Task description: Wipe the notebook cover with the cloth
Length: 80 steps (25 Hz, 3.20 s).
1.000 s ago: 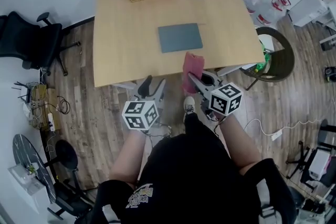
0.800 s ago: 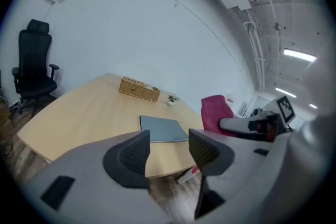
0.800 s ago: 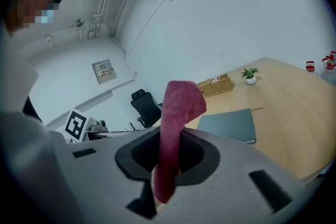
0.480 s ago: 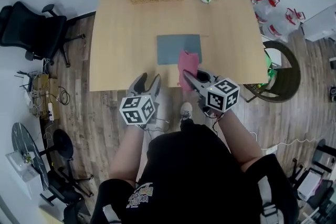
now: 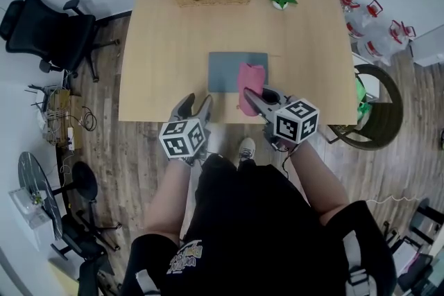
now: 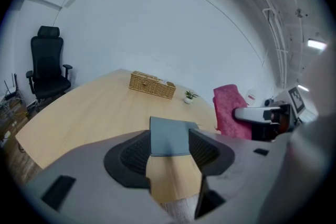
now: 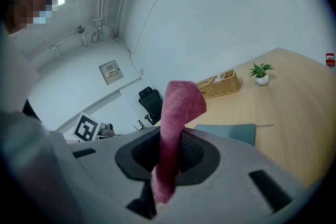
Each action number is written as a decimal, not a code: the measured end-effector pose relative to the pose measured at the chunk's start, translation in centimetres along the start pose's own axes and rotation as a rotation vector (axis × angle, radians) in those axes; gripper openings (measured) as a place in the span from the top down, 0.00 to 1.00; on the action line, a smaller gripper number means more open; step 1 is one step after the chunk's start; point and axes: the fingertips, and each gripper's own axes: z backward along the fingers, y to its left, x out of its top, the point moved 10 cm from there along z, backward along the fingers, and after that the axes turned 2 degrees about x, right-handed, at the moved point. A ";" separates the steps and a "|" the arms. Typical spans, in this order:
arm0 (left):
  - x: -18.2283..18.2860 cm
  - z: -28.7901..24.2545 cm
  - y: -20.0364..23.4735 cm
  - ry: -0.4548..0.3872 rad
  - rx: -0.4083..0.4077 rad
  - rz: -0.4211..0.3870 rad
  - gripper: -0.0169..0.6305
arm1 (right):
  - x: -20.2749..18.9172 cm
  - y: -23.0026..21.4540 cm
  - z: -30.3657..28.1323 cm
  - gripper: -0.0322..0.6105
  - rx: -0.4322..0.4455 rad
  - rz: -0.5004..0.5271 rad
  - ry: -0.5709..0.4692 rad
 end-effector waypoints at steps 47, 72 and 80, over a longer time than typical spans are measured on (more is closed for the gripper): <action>1.1 -16.4 7.4 0.375 -0.270 -0.244 0.70 | -7.0 -3.3 -15.9 0.85 -0.290 -0.276 0.223; 1.0 -15.9 7.1 0.361 -0.256 -0.268 0.70 | -7.1 -5.2 -12.0 0.85 -0.438 -0.228 0.271; 1.1 -15.8 7.0 0.360 -0.252 -0.271 0.70 | -7.6 -7.9 -7.0 0.85 -0.515 -0.304 0.216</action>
